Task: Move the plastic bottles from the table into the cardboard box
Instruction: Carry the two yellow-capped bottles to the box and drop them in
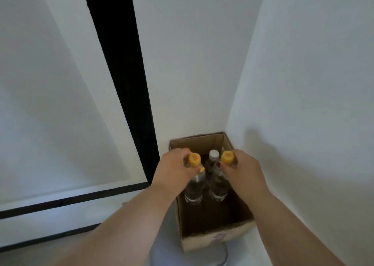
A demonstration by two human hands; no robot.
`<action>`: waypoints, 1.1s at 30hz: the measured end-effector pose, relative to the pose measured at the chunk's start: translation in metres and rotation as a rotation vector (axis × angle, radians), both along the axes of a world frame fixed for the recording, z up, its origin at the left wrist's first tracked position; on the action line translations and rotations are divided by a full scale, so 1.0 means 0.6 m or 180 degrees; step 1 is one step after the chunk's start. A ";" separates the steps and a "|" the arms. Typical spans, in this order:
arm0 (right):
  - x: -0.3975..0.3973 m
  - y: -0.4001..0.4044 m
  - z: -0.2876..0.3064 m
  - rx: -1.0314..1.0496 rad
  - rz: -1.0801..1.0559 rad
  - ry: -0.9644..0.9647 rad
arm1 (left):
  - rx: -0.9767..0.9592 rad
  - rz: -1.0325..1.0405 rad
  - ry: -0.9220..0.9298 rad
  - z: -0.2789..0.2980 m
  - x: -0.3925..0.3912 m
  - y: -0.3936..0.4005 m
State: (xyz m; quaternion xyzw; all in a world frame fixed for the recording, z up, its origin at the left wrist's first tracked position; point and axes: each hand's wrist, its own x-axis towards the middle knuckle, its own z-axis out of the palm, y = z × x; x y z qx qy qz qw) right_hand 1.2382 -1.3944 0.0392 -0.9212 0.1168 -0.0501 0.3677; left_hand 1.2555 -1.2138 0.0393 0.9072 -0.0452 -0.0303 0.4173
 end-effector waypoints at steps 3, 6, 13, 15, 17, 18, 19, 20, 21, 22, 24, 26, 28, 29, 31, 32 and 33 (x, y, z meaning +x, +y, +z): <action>0.028 0.001 -0.067 -0.0089 0.0092 0.0322 | 0.0298 0.0058 0.0217 -0.063 0.030 -0.005; 0.050 -0.003 -0.121 -0.0190 0.0140 0.0560 | 0.0422 0.0122 0.0393 -0.117 0.054 -0.008; 0.077 -0.012 -0.182 -0.0263 0.0115 0.0893 | 0.1461 -0.0131 0.0262 -0.176 0.085 -0.015; 0.082 -0.014 -0.190 -0.0313 0.0104 0.0963 | 0.1704 -0.0224 0.0301 -0.184 0.090 -0.023; 0.089 -0.016 -0.194 -0.0316 0.0076 0.0945 | 0.1852 -0.0254 0.0349 -0.192 0.094 -0.028; 0.092 -0.016 -0.193 -0.0325 0.0062 0.0924 | 0.1874 -0.0234 0.0358 -0.195 0.096 -0.029; 0.095 -0.016 -0.192 -0.0350 0.0059 0.0922 | 0.1885 -0.0213 0.0363 -0.197 0.099 -0.030; 0.097 -0.016 -0.191 -0.0375 0.0044 0.0951 | 0.1900 -0.0206 0.0366 -0.197 0.101 -0.031; 0.098 -0.017 -0.191 -0.0402 0.0040 0.0978 | 0.1920 -0.0204 0.0369 -0.196 0.103 -0.031; 0.098 -0.016 -0.192 -0.0427 0.0043 0.1020 | 0.1939 -0.0211 0.0381 -0.195 0.103 -0.031; 0.097 -0.017 -0.191 -0.0457 0.0081 0.1102 | 0.1951 -0.0237 0.0417 -0.192 0.103 -0.032; 0.096 -0.015 -0.189 -0.0540 0.0125 0.1236 | 0.1967 -0.0279 0.0455 -0.190 0.101 -0.032; 0.097 -0.013 -0.186 -0.0631 0.0168 0.1347 | 0.1997 -0.0338 0.0466 -0.188 0.099 -0.034; 0.096 -0.012 -0.184 -0.0658 0.0183 0.1360 | 0.1993 -0.0365 0.0470 -0.185 0.098 -0.033; 0.094 -0.011 -0.182 -0.0664 0.0202 0.1370 | 0.1959 -0.0428 0.0487 -0.181 0.095 -0.031; 0.092 -0.011 -0.182 -0.0666 0.0214 0.1373 | 0.1931 -0.0453 0.0479 -0.179 0.093 -0.030; 0.092 -0.012 -0.184 -0.0671 0.0221 0.1356 | 0.1894 -0.0468 0.0456 -0.179 0.092 -0.028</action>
